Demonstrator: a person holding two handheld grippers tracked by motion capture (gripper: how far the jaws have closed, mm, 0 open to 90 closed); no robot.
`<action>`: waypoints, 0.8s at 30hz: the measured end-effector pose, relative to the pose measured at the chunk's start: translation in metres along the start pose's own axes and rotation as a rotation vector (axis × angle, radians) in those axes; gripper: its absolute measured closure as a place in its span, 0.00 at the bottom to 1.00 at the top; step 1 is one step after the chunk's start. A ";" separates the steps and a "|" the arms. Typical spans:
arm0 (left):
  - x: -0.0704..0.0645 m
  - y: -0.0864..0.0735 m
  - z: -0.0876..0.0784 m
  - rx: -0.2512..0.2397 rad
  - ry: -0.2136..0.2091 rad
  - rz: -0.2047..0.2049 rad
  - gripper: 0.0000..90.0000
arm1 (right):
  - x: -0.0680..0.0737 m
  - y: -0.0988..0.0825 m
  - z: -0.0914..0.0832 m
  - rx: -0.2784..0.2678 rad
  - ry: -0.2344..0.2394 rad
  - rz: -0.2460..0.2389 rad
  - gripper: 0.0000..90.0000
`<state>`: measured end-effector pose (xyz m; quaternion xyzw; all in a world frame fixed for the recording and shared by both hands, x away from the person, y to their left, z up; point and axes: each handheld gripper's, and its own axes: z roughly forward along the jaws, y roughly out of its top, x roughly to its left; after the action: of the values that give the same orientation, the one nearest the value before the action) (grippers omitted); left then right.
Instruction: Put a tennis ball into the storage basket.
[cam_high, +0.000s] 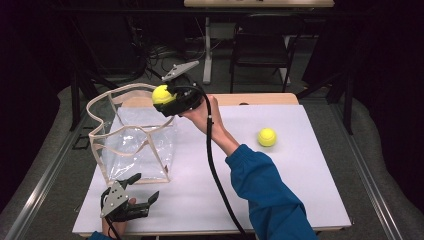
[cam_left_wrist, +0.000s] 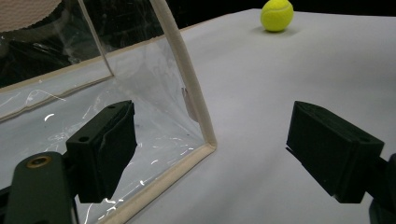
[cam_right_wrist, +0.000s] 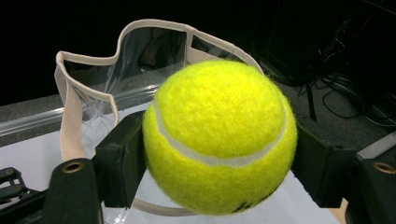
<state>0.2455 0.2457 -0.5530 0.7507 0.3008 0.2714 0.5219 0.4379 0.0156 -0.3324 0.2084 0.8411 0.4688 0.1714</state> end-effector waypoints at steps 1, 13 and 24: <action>0.000 0.000 0.000 0.000 0.001 0.000 0.18 | 0.000 0.000 0.001 0.001 -0.002 -0.001 0.29; 0.000 0.000 0.000 -0.005 0.000 0.000 0.18 | 0.003 0.000 0.011 -0.008 0.001 0.007 0.29; 0.002 0.000 -0.001 -0.007 0.001 -0.005 0.18 | 0.003 -0.002 0.017 -0.028 0.013 0.023 0.29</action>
<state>0.2460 0.2478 -0.5527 0.7480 0.3020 0.2716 0.5250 0.4429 0.0283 -0.3427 0.2127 0.8330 0.4839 0.1634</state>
